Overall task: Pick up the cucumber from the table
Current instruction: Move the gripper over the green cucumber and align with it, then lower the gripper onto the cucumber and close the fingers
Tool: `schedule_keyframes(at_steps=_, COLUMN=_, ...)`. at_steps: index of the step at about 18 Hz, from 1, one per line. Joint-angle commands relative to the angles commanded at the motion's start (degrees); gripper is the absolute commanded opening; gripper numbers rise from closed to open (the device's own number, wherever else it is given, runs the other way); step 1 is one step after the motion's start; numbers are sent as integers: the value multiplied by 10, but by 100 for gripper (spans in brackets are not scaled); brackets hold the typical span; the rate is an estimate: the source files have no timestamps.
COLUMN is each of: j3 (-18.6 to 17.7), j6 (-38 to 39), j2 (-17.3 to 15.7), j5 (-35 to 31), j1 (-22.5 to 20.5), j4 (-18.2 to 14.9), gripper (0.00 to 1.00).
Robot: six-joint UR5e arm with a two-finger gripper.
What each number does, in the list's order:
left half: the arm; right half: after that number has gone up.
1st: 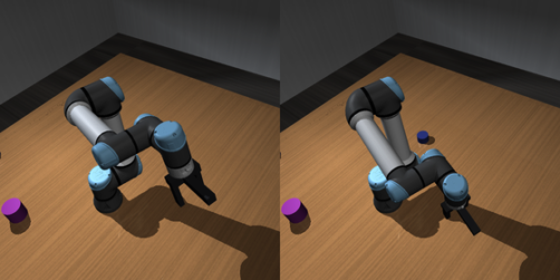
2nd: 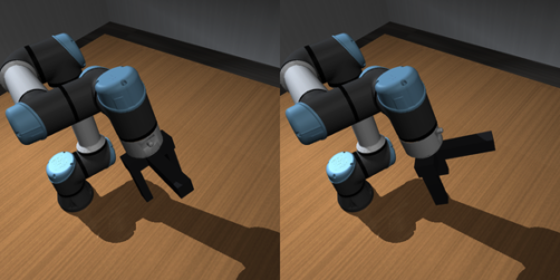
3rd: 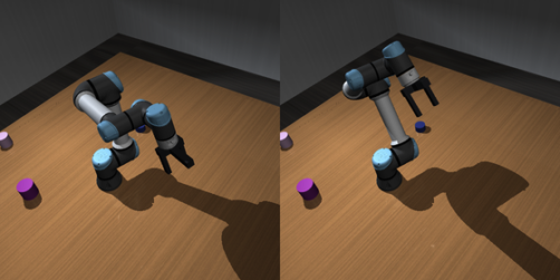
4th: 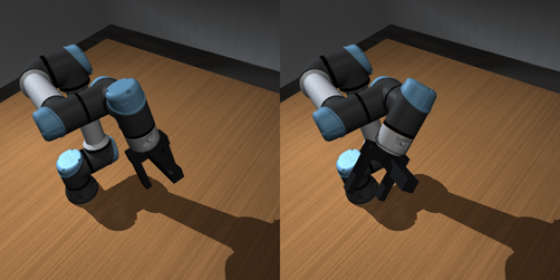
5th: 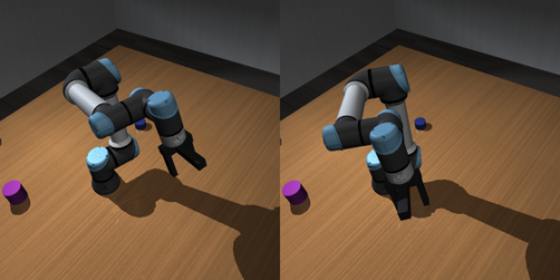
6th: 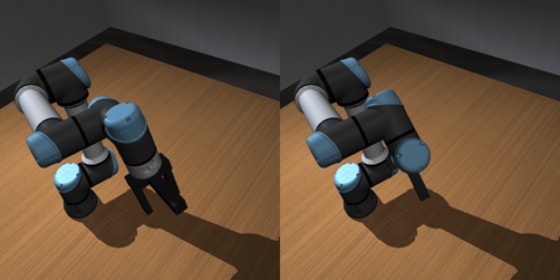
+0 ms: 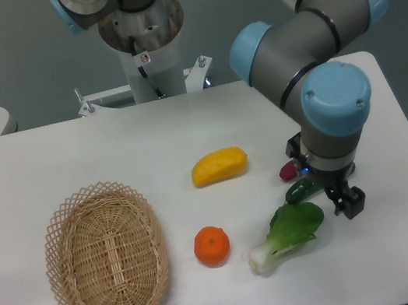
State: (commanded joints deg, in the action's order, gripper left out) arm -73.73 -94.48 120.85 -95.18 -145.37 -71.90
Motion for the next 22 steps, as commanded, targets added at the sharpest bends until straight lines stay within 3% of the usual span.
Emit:
schedule_keyframes(at_steps=7, j3=-51, j6=-27, j2=9, j5=-3, j1=-19, j4=55, gripper=100)
schedule_keyframes(at_steps=11, j3=-54, j6=-129, j2=21, j5=-68, j1=-34, j4=73, gripper=100)
schedule_keyframes(at_steps=16, j3=-53, j6=-233, j2=46, j5=-70, j1=-64, j4=99, gripper=100)
schedule_keyframes(at_steps=22, j3=-61, j6=-279, j2=62, j5=-69, j1=-98, j4=117, gripper=100)
